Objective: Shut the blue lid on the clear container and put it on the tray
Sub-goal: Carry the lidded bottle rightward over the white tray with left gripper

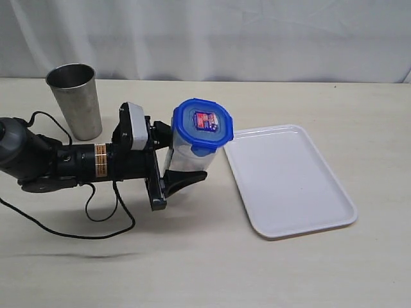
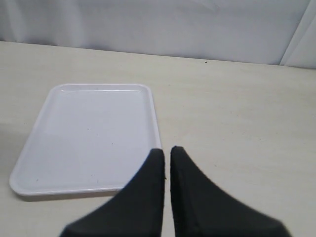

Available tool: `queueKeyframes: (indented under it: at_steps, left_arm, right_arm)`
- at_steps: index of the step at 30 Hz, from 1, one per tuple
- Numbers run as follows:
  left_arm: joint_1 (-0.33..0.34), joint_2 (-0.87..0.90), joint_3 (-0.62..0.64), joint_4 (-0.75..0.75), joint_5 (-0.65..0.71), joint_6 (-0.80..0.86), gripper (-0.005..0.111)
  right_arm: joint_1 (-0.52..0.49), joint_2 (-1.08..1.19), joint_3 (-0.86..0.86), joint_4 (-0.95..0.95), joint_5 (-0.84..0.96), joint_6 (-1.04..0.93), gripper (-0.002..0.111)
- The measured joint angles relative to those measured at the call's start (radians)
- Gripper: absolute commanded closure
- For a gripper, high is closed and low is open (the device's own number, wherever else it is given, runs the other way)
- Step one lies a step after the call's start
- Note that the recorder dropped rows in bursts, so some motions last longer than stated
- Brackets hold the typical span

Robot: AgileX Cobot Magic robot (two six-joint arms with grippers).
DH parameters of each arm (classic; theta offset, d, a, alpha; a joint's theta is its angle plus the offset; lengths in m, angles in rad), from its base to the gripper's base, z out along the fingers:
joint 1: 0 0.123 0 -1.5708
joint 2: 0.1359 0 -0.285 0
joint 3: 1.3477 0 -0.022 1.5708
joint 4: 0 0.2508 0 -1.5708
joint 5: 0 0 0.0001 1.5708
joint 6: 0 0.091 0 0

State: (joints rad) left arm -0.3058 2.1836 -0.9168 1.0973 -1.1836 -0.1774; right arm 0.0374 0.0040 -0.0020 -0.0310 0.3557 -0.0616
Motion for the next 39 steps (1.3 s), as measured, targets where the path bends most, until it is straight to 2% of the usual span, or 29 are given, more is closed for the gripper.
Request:
queueKeyframes:
  at_steps: [6,11,19,25,28,39]
  left_arm:
    - [-0.057,0.0,-0.008,-0.179,0.049,0.037,0.107]
    - [-0.139,0.0,-0.107,-0.217,0.27,0.064,0.107]
    - [-0.255,0.002,-0.344,-0.214,0.68,0.08,0.107]
    - [-0.35,0.002,-0.49,-0.082,1.071,0.172,0.107]
    - [-0.392,0.002,-0.531,-0.002,1.222,0.225,0.107]
    - [-0.514,0.002,-0.555,0.463,1.728,0.288,0.107]
  right_arm:
    - [0.0,0.0,0.0,0.0,0.0,0.0,0.104]
    - [0.0,0.0,0.0,0.0,0.0,0.0,0.104]
    - [0.0,0.0,0.0,0.0,0.0,0.0,0.104]
    - [0.0,0.0,0.0,0.0,0.0,0.0,0.104]
    - [0.0,0.0,0.0,0.0,0.0,0.0,0.104]
    - [0.0,0.0,0.0,0.0,0.0,0.0,0.104]
